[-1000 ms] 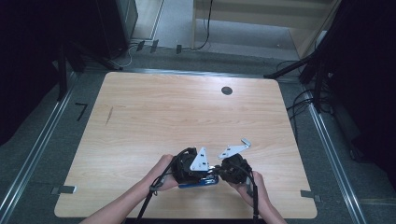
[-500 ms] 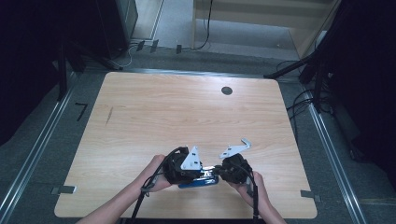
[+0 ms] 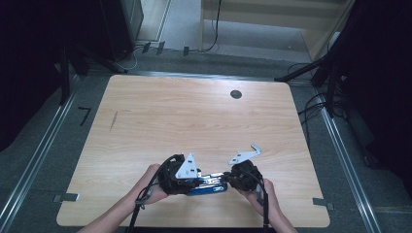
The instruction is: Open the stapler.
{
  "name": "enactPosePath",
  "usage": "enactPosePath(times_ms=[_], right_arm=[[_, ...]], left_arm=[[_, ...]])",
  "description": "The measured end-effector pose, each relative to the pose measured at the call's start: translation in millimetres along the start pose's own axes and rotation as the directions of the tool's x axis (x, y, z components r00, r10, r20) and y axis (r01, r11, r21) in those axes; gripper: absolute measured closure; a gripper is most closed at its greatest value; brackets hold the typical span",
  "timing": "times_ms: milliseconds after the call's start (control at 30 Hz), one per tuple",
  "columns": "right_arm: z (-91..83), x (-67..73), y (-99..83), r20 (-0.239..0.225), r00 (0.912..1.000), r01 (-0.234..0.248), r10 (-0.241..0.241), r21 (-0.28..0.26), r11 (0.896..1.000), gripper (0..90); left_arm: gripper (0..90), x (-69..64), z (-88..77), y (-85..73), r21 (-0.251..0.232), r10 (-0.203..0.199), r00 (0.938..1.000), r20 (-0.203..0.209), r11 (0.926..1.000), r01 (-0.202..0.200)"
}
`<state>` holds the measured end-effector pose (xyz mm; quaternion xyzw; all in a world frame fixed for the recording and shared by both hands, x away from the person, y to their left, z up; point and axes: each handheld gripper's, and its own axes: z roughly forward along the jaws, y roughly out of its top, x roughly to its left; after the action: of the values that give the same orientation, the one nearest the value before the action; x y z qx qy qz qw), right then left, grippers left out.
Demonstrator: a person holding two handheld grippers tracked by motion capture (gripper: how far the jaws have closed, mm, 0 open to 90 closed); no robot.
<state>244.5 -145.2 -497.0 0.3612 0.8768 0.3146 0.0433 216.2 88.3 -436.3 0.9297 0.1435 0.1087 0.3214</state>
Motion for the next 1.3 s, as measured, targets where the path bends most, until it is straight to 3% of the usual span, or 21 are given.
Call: enactPosePath(times_ms=[367,933,1300], right_arm=[[0.0,0.5,-0.2,0.003,1.0,-0.001,0.001,-0.002,1.0,86.2],[-0.4,1.6,-0.6,0.012,0.9999,-0.002,0.002,-0.003,1.0,86.2],[-2.4,1.4,2.0,0.007,0.9999,-0.008,0.008,-0.004,1.0,86.0]], left_arm=[[65.9,3.3,-10.6,-16.2,-0.007,-0.051,0.9986,0.01,0.9986,0.051],[65.9,3.2,-17.7,-32.2,-0.01,-0.077,0.9969,0.013,0.997,0.077],[65.9,8.7,-18.5,-35.1,-0.018,-0.084,0.9958,0.036,0.9962,0.085]])
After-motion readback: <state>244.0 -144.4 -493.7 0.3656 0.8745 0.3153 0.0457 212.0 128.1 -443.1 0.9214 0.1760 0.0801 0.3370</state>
